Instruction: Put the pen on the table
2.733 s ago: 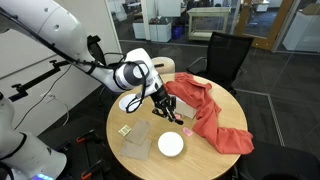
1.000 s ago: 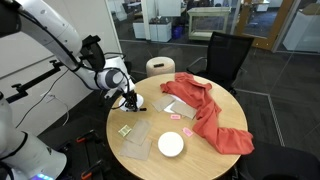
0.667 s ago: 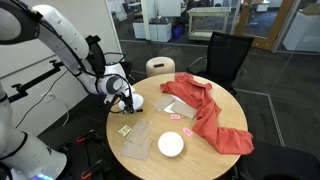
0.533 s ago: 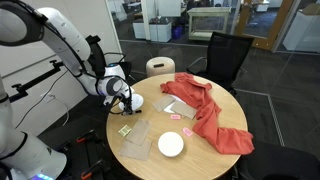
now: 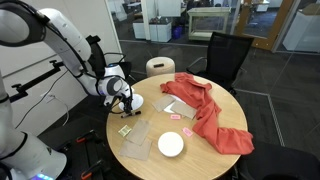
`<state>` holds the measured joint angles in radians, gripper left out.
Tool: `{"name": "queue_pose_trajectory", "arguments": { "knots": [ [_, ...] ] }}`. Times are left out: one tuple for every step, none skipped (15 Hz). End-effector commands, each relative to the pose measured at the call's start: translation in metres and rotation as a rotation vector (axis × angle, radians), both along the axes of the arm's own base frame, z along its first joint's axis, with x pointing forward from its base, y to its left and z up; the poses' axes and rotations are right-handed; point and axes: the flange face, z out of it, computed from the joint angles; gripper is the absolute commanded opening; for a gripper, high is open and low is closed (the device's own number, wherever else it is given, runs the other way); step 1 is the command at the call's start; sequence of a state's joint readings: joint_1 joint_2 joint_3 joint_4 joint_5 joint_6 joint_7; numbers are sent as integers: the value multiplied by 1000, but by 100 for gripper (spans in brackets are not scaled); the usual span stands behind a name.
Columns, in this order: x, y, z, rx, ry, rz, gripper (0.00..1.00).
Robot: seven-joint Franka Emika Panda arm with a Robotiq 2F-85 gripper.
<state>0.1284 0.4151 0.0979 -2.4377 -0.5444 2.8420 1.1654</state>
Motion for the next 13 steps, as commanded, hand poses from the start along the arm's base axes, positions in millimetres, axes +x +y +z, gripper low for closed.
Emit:
{"name": "queue_pose_trajectory", "arguments": {
  "knots": [
    [0,1,26,-3,-52,-6,88],
    [1,0,32,1,-61,-10,95],
    [1,0,39,2,-74,-14,100],
    [3,1,47,5,-85,-18,100],
    [4,1,53,10,-97,-18,100],
    [6,2,60,13,-109,-20,100],
    [8,2,65,17,-118,-20,100],
    [10,2,70,21,-129,-21,100],
    [12,2,75,22,-137,-24,100],
    [13,2,79,26,-144,-27,100],
    [16,1,82,20,-147,-32,100],
    [20,3,70,23,-139,-15,100],
    [21,2,73,24,-145,-16,100]
  ]
}}
